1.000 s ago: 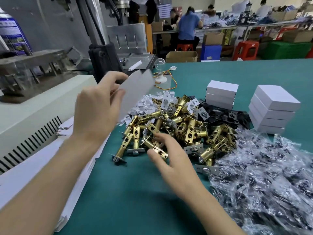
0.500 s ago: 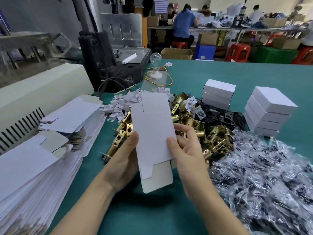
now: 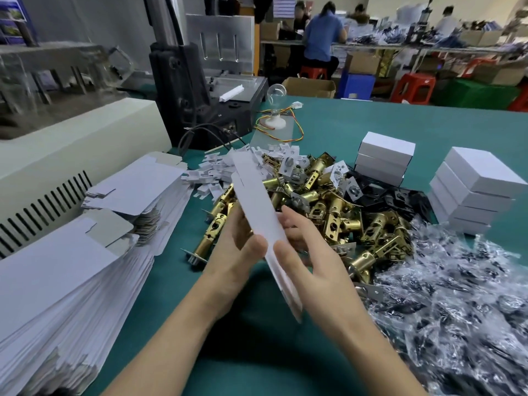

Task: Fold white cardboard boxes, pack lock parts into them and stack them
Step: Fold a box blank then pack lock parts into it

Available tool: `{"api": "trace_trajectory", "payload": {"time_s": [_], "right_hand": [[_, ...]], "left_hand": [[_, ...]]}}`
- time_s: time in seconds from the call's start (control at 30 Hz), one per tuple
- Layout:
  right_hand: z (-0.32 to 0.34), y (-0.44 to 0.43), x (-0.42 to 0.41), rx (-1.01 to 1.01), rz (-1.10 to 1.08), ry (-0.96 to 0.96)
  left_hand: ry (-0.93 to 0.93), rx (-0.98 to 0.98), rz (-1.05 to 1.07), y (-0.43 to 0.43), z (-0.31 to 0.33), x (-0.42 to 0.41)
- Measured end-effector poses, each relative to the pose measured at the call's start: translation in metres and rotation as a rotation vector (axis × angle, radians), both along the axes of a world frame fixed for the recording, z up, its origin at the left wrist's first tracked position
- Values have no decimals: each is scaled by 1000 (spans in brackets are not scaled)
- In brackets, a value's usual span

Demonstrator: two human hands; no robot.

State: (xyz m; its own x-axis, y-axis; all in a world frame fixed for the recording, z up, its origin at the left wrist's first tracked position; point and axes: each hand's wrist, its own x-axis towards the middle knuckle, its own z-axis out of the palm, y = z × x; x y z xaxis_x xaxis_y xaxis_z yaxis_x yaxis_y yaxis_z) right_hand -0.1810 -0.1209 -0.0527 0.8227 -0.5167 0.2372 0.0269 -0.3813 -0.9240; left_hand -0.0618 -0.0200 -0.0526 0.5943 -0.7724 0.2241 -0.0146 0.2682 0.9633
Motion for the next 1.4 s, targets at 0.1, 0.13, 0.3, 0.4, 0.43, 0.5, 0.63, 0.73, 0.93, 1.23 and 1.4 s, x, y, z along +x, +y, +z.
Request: {"api": "trace_trajectory", "payload": {"time_s": [0.1,0.13,0.3,0.4,0.43,0.5,0.63,0.73,0.93,1.23,1.4], "right_hand": [[1,7,0,47,91,-46],[1,8,0,137,144,-53],[2,4,2,364,23,-138],[1,-6,0,349,-142,-214],[1,-8,-1,327,-169,-236],[0,-11,-3,193,-191,-228],[1,-10,-2,-79,-206,-119],[2,-10,-3,-36,-198,-128],[3,-8,-3,176,-122,-185],[6,-7,-1,332,-21,-288],[10,-7,-2,398,9,-337]], "left_hand": [[-65,-21,170,-5,-4,0],[-64,-24,230,-6,-7,2],[-80,-15,303,-7,-15,10],[2,4,236,-6,-9,6],[52,14,196,-6,-8,4],[165,36,84,-5,-5,2],[269,102,-134,-2,-3,-4],[342,93,-225,1,-3,-6],[363,77,-379,6,3,-8],[304,99,-455,8,7,-10],[199,172,-499,9,7,-14]]}}
